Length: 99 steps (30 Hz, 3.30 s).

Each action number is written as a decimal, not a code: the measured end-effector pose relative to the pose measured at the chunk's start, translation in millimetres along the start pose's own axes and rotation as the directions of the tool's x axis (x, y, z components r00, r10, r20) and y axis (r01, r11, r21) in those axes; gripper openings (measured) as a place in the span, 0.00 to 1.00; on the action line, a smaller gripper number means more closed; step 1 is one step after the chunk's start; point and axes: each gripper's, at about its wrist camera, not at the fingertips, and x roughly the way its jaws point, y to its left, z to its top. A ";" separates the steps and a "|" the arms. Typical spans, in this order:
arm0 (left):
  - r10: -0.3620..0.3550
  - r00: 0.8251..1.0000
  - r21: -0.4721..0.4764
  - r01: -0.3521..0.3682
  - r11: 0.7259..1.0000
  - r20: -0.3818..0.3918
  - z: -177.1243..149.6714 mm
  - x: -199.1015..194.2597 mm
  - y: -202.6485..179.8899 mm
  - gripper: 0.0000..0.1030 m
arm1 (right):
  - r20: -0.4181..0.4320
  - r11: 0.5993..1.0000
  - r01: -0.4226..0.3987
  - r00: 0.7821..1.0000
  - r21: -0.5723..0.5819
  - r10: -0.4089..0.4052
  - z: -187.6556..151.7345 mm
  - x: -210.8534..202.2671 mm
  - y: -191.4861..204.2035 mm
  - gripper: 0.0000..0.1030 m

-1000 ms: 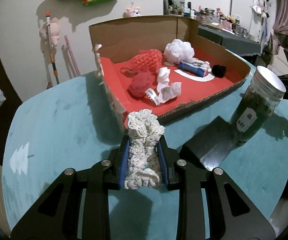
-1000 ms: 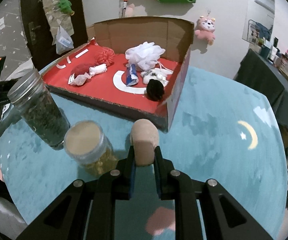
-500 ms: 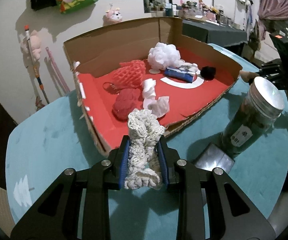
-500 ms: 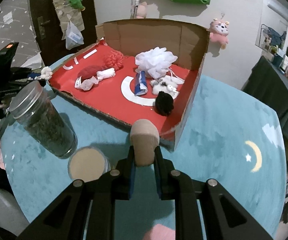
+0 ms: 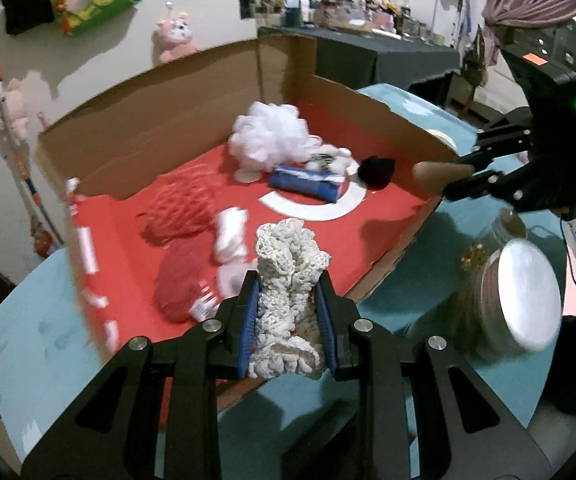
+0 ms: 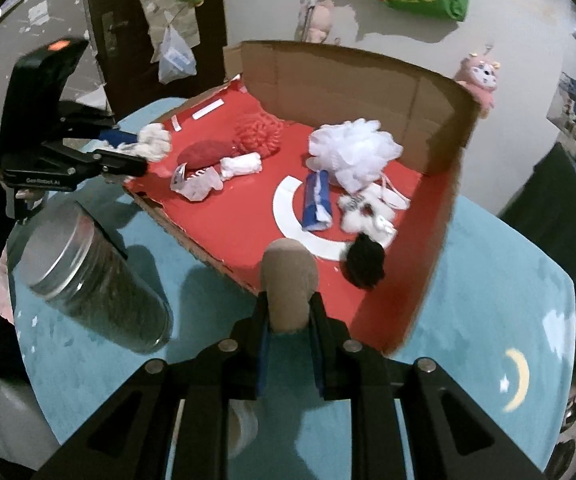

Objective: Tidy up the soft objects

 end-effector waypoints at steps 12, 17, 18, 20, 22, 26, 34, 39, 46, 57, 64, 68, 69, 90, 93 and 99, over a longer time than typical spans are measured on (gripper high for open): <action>-0.051 0.981 0.002 0.052 0.999 -0.188 47.0 74.9 -22.3 0.25 | -0.139 1.000 -0.019 0.990 -0.011 0.018 33.9 54.0 -5.7 0.20; -0.049 0.973 0.010 0.052 0.999 -0.226 52.6 90.9 -23.5 0.25 | -0.180 1.000 -0.015 0.984 -0.008 0.013 38.9 70.5 -8.9 0.21; -0.048 0.971 0.011 0.052 0.999 -0.234 53.0 94.1 -23.4 0.25 | -0.184 1.000 -0.015 0.983 -0.008 0.013 39.2 72.3 -8.9 0.21; -0.033 0.969 0.017 0.039 0.999 -0.244 52.6 97.6 -23.1 0.25 | -0.190 1.000 -0.013 0.982 -0.010 0.011 39.7 74.9 -9.0 0.23; -0.031 0.967 0.015 0.035 0.999 -0.254 52.8 100.8 -21.3 0.25 | -0.195 1.000 -0.010 0.981 -0.007 0.008 40.3 78.2 -9.8 0.23; -0.026 0.963 0.011 0.030 0.999 -0.268 52.0 105.9 -18.1 0.25 | -0.206 1.000 -0.004 0.979 -0.007 0.002 41.5 84.2 -10.0 0.26; -0.001 0.957 0.025 0.009 1.000 -0.291 53.6 114.8 -20.0 0.25 | -0.223 1.000 0.009 0.975 -0.015 -0.012 39.9 92.9 -10.4 0.28; 0.001 0.953 0.016 0.004 1.000 -0.302 53.0 116.8 -19.5 0.27 | -0.222 1.000 0.018 0.975 -0.018 -0.022 41.0 94.9 -8.1 0.35; 0.007 0.952 0.018 -0.001 1.000 -0.305 56.9 123.9 -24.0 0.35 | -0.222 0.999 0.028 0.975 -0.020 -0.032 42.5 95.6 -5.3 0.40; 0.018 0.959 0.009 -0.016 1.000 -0.283 61.7 117.4 -29.8 0.50 | -0.207 0.999 0.043 0.977 -0.026 -0.047 42.1 93.2 -5.8 0.51; 0.033 0.969 -0.064 -0.050 0.997 -0.246 58.7 93.8 -21.6 0.59 | -0.173 0.997 0.071 0.983 0.001 -0.070 44.2 79.3 -5.2 0.65; 0.048 0.973 -0.115 -0.076 0.990 -0.224 53.5 75.8 -18.1 0.65 | -0.145 0.994 0.099 0.985 0.035 -0.093 42.4 62.3 -4.9 0.76; 0.051 0.975 -0.129 -0.080 0.988 -0.217 50.6 71.0 -16.3 0.66 | -0.134 0.993 0.107 0.986 0.047 -0.099 41.9 56.8 -4.2 0.79; 0.210 0.965 -0.412 -0.256 0.874 -0.156 -8.4 15.7 0.3 0.70 | -0.121 0.900 0.300 0.954 0.317 -0.275 24.1 16.9 4.0 0.97; 0.220 0.964 -0.420 -0.264 0.868 -0.151 -11.3 15.4 -0.8 0.70 | -0.117 0.888 0.301 0.954 0.347 -0.277 21.8 17.8 4.9 0.97; 0.231 0.963 -0.433 -0.270 0.860 -0.143 -15.6 19.5 -3.4 0.70 | -0.120 0.878 0.304 0.953 0.369 -0.279 20.0 25.8 8.4 0.97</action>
